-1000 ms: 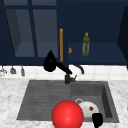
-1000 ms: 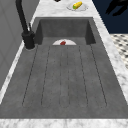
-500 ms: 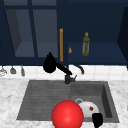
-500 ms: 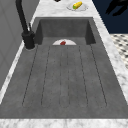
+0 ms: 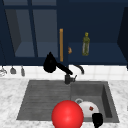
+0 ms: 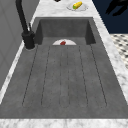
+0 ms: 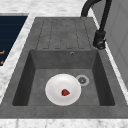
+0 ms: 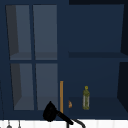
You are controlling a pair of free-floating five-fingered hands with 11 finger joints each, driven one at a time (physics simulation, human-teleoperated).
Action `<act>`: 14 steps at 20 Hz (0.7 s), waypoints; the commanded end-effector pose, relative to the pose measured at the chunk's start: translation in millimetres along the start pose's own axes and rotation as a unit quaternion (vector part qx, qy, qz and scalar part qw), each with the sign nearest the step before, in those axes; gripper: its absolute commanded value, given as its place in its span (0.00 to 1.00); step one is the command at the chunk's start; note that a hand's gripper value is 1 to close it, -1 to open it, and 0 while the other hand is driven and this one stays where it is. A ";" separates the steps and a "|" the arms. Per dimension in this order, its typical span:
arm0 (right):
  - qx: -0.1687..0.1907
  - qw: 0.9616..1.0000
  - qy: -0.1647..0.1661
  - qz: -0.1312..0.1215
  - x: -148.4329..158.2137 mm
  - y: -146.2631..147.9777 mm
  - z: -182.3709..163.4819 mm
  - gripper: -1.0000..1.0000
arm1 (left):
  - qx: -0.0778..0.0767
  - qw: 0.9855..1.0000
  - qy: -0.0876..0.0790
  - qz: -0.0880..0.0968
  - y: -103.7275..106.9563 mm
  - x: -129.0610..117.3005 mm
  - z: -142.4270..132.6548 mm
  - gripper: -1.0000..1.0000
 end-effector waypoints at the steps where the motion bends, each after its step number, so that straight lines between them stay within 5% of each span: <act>1: 0.000 1.000 0.000 0.000 0.0 0.0 0.0 0.50 | 0.050 0.999 0.019 0.012 -3.3 4.3 -14.5 0.00; 6: 0.000 1.000 0.000 0.000 0.0 0.0 0.0 0.50 | 0.058 0.998 0.022 0.010 -16.6 7.8 -30.7 0.00; 11: 0.000 1.000 0.000 0.000 0.0 0.0 0.0 0.50 | 0.045 0.998 0.038 0.020 -37.5 -7.6 -50.2 0.00; 14: 0.000 1.000 0.000 0.000 0.0 0.0 0.0 0.50 | 0.051 0.997 0.048 0.017 -47.0 -15.1 -56.6 0.00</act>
